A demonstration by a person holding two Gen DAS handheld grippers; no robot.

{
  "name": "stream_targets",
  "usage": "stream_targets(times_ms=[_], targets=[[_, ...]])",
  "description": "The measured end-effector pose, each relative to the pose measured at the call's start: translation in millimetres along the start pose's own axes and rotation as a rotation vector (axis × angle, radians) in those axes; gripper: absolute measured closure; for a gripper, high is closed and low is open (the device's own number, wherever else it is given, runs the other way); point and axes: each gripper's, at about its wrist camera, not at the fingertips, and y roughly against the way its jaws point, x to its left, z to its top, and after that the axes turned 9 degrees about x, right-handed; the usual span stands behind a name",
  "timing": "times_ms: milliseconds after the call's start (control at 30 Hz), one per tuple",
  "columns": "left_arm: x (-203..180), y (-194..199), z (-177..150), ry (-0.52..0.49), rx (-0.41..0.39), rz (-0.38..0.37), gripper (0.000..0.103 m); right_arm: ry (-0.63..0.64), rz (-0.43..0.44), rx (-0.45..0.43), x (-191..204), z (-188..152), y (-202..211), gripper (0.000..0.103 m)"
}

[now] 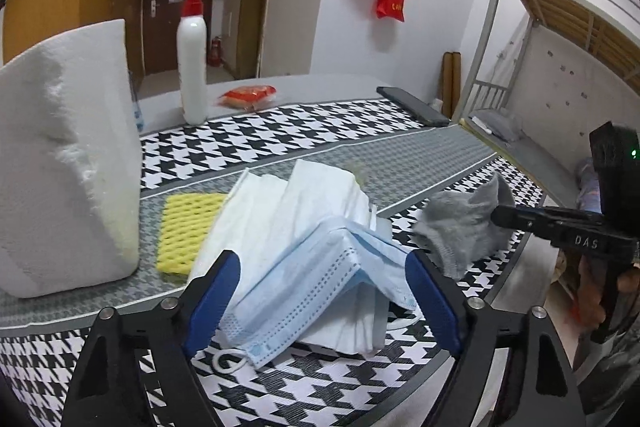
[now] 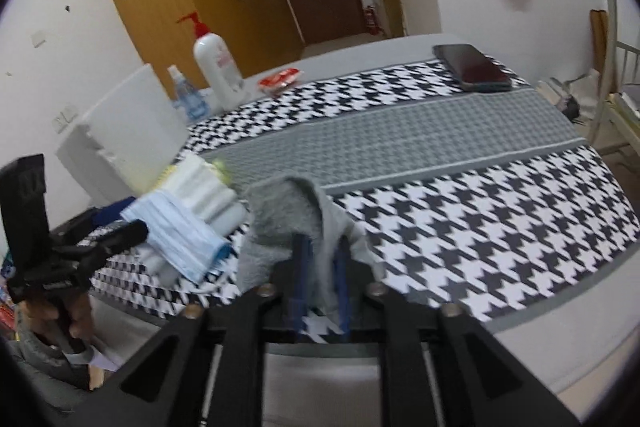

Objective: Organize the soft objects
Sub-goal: 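Close the left gripper on the blue mask and lift it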

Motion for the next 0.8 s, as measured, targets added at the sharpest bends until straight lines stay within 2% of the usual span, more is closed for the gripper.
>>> stream_targets(times_ms=[67, 100, 133, 233, 300, 400, 433, 567, 667, 800], targets=[[-3.4, -1.6, -0.1, -0.012, 0.001, -0.010, 0.024, -0.008, -0.018, -0.030, -3.4, -1.8, 6.9, 0.040], [-5.0, -1.8, 0.0, -0.015, 0.000, -0.010, 0.025, -0.012, -0.012, -0.044, -4.7, -2.4, 10.0, 0.034], [-5.9, -2.8, 0.7, -0.014, -0.001, -0.005, 0.028, -0.014, -0.007, -0.050, -5.5, -3.3, 11.4, 0.032], [-7.2, -7.4, 2.9, -0.010, 0.012, 0.012, 0.030, -0.006, 0.000, -0.054, -4.9, -4.2, 12.4, 0.032], [-8.1, -10.8, 4.0, -0.012, 0.022, 0.016, 0.036, -0.004, 0.000, -0.045, -4.0, -4.5, 9.7, 0.032], [-8.4, -15.0, 3.7, -0.012, 0.037, 0.037, 0.049, -0.006, -0.001, -0.029, -4.0, -3.5, 3.6, 0.032], [-7.6, -15.1, 3.6, -0.011, 0.037, 0.034, 0.056, -0.008, -0.003, -0.026, -3.8, -3.7, 2.2, 0.032], [-7.9, -11.4, 2.5, -0.020, 0.025, 0.026, 0.070, -0.004, -0.007, -0.016, -3.1, -2.9, -1.3, 0.032], [-7.2, -5.4, 3.4, -0.018, 0.005, 0.022, 0.076, 0.003, -0.003, -0.015, -0.7, -2.0, -3.1, 0.032], [-6.6, 9.3, 5.6, -0.022, -0.032, 0.011, 0.077, 0.001, -0.004, -0.007, 0.4, -1.2, -5.9, 0.032]])
